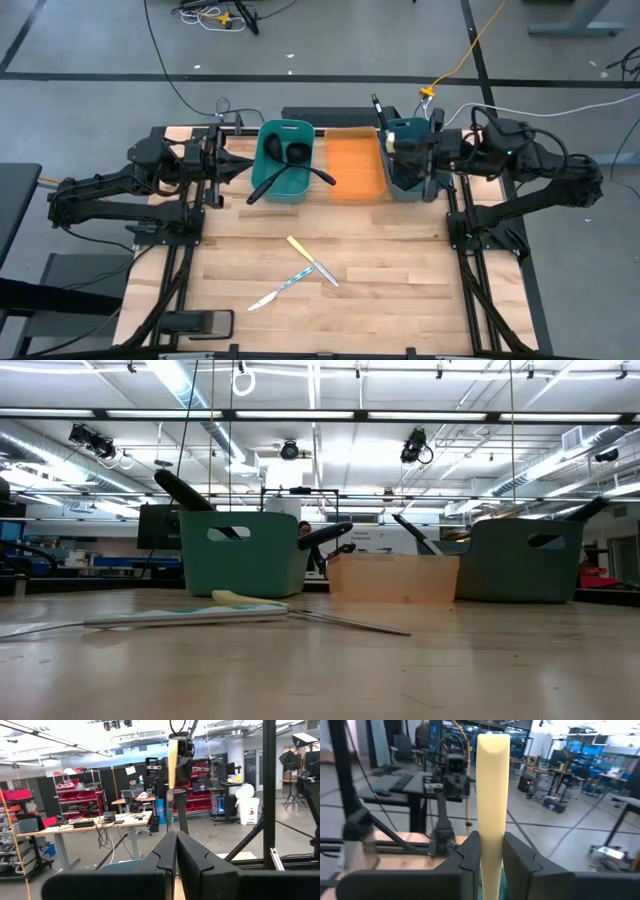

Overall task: Pick & Place Kitchen Items
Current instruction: Put the right yellow table knife into the orange bin

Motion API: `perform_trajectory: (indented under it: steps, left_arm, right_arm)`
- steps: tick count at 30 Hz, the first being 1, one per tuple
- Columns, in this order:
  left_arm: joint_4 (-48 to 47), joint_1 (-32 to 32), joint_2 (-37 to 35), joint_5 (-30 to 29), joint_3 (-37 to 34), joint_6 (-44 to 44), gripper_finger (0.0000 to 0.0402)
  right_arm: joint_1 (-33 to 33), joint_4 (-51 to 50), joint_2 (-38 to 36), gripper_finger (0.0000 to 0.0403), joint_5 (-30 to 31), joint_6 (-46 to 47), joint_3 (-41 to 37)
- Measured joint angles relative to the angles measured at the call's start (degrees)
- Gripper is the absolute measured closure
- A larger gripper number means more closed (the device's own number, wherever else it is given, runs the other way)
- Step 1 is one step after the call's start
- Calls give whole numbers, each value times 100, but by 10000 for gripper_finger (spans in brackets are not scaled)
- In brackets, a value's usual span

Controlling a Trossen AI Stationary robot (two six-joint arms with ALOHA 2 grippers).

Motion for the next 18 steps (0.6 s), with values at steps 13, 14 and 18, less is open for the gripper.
perform_trajectory:
  steps: [13,14,18]
  left_arm:
    - [0,0,0,-21,0,0,386]
    - [0,0,0,-21,0,0,386]
    - [0,0,0,-21,0,0,386]
  right_arm:
    - [-343,80,-58,342,-564,536,0]
    - [-381,79,-58,342,-567,543,0]
    - [-645,79,-58,342,-747,634,0]
